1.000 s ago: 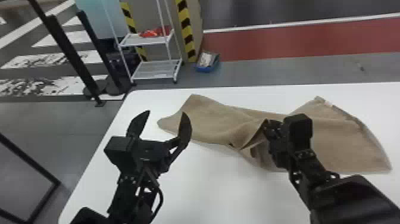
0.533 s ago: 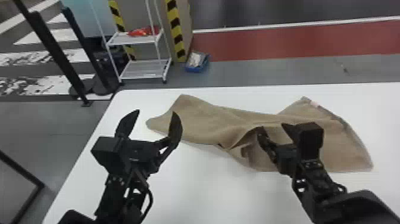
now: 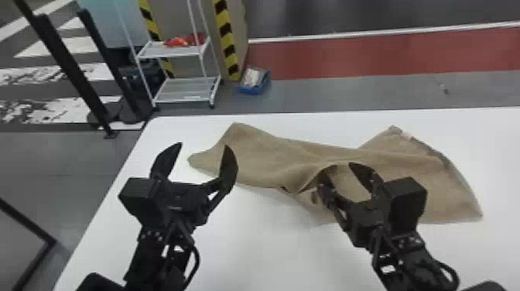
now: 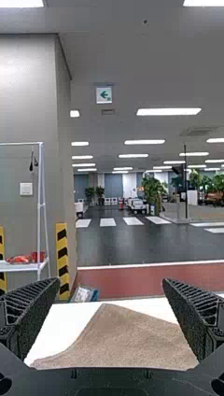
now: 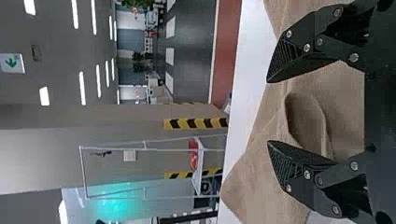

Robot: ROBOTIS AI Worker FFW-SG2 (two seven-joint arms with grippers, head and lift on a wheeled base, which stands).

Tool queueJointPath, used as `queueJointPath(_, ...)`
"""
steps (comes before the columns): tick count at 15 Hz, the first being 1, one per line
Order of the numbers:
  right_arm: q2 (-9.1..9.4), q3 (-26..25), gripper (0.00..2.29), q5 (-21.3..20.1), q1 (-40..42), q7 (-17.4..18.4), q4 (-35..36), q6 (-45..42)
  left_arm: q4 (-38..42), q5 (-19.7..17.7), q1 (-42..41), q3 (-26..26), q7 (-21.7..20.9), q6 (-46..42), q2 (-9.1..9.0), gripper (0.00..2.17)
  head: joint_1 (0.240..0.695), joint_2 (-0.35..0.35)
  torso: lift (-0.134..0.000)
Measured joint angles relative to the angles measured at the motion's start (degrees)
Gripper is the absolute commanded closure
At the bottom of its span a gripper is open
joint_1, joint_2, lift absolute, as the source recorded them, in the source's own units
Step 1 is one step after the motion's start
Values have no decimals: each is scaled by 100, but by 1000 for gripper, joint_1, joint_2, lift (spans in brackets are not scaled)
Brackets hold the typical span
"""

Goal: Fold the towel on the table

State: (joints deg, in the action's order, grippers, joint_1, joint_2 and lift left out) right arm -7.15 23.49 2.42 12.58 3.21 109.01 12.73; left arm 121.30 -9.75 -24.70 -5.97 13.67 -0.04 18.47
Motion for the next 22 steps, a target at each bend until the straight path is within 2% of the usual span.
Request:
queueJointPath(4,34,901,532,-353,-403,53,-444,-11,0,0,-1,0,4,0,13,76,695,319,-128)
queueJointPath(6,170,1169,532,-502,-713,66,-887,-4,-12,0,-11,3,4,0,25,76,695,350,-128)
queueJointPath(8,357,1221,532,-630,-988,76,-1347,-10,-18,0,-25,19,4,-8,33,76,695,350,-128)
queueJointPath(10,456,1222,532,-674,-1221,93,-1682,7,-19,0,-42,27,4,-23,33,76,695,350,-128)
queueJointPath(13,535,1220,532,-900,-1405,131,-1930,256,-33,-5,-53,42,11,-55,38,80,695,350,-128)
queueJointPath(17,552,1187,593,-1074,-1490,216,-2118,473,-69,-8,-27,27,3,-70,33,80,695,346,-128)
queueJointPath(20,545,1133,1663,-1099,-1504,240,-2138,640,-77,-8,-16,24,3,-75,31,80,695,332,-128)
queueJointPath(22,510,1084,1717,-1039,-1502,148,-2102,727,-105,-8,-4,20,3,-74,25,80,695,326,-128)
